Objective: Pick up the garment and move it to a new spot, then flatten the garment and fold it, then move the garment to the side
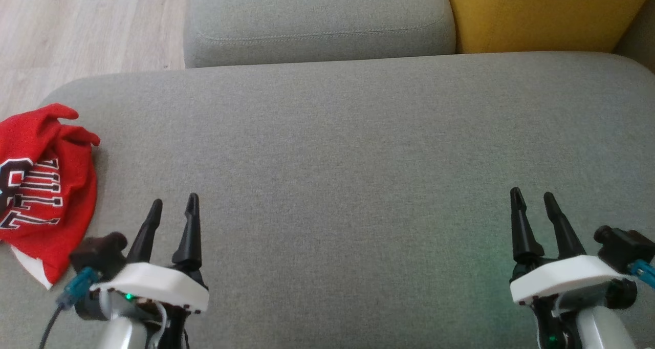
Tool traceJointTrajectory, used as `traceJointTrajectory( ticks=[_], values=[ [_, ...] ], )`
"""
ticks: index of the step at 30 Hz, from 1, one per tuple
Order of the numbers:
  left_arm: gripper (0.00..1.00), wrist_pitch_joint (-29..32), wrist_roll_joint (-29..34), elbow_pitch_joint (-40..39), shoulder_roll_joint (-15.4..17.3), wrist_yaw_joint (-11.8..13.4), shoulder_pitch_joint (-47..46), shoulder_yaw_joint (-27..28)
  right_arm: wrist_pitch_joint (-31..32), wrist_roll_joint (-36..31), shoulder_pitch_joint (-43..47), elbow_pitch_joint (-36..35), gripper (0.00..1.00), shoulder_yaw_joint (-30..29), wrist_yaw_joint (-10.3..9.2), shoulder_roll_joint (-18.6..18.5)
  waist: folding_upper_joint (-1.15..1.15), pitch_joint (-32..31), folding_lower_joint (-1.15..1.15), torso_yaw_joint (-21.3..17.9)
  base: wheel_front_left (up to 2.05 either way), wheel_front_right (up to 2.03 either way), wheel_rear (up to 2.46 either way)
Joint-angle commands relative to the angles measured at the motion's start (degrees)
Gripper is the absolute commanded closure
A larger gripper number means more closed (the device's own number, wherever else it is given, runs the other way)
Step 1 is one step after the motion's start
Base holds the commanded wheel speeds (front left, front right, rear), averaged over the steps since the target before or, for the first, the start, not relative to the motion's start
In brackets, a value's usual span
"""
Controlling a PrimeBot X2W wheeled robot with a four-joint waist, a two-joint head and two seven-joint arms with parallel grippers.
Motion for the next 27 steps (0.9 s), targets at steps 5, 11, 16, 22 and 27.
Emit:
traceJointTrajectory(
  ticks=[5,11,16,22,27],
  values=[
    [0.0,-1.65,4.52,-1.76,1.92,1.01,-2.2,0.16,-1.22,-5.03,-2.59,-1.75,0.0,1.52,-0.04,-0.27,0.0,-0.05,0.0,-0.01,0.0,0.0,0.0],
    [0.0,-2.66,8.3,-1.24,2.5,2.05,-2.07,-0.83,-1.59,-9.64,-2.57,-1.76,0.0,1.75,-0.04,-0.12,0.0,-0.06,0.0,0.09,0.0,0.0,0.0],
    [0.0,-3.5,11.19,-0.11,2.74,2.8,-1.87,-1.45,-2.06,-13.16,-2.59,-1.76,0.0,1.81,-0.05,0.0,0.0,-0.14,0.0,0.25,0.0,0.0,0.0],
    [0.0,-4.5,14.18,1.19,2.75,3.17,-1.8,-2.03,-2.55,-16.92,-2.43,-1.78,0.0,1.82,-0.05,0.21,0.0,-0.21,0.0,0.37,0.0,0.0,0.0],
    [0.0,-5.34,15.99,2.17,2.33,3.22,-1.72,-2.02,-2.82,-19.19,-2.31,-2.03,0.0,1.63,-0.05,0.41,0.0,-0.26,0.0,0.45,0.0,0.0,0.0]
  ],
)
